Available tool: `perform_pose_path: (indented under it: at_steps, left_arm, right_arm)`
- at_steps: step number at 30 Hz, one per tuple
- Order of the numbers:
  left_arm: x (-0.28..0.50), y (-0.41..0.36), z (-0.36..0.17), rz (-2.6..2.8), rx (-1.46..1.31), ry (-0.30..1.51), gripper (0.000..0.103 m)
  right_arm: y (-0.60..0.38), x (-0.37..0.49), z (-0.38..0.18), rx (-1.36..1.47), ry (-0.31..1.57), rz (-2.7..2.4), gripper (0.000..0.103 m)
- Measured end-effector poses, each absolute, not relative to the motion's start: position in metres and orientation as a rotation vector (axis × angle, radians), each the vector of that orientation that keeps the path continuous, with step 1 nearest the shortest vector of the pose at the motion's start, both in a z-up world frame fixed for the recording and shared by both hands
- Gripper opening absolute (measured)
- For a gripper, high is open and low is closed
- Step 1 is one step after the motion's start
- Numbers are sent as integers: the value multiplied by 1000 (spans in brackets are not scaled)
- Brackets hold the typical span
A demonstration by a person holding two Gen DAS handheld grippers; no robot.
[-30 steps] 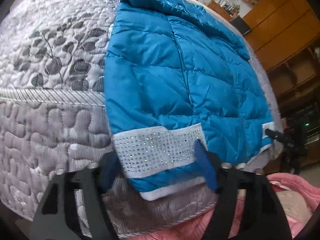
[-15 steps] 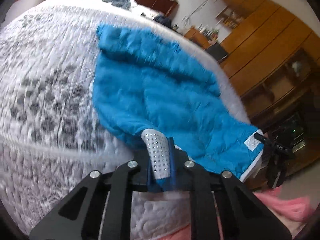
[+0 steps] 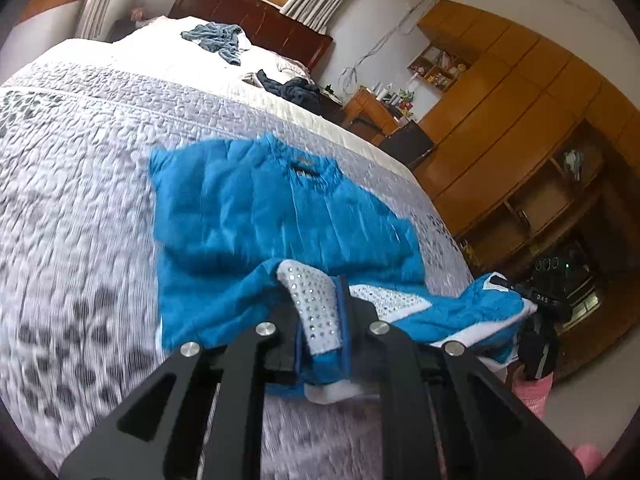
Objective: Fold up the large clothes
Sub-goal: 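Carry the held hem with both tools over the jacket body toward the collar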
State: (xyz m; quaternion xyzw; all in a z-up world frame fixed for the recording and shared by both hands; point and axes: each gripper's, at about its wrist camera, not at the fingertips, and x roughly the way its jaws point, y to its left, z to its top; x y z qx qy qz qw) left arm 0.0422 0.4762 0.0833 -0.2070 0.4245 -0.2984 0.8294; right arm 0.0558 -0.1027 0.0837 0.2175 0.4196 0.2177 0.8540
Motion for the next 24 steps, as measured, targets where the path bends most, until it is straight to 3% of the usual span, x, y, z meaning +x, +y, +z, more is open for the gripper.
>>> perform_pose_path:
  at_steps: [24]
  left_arm:
    - [239, 458, -12, -519, -538, 1112, 16]
  right_arm:
    - [-139, 247, -16, 671, 1128, 320, 17]
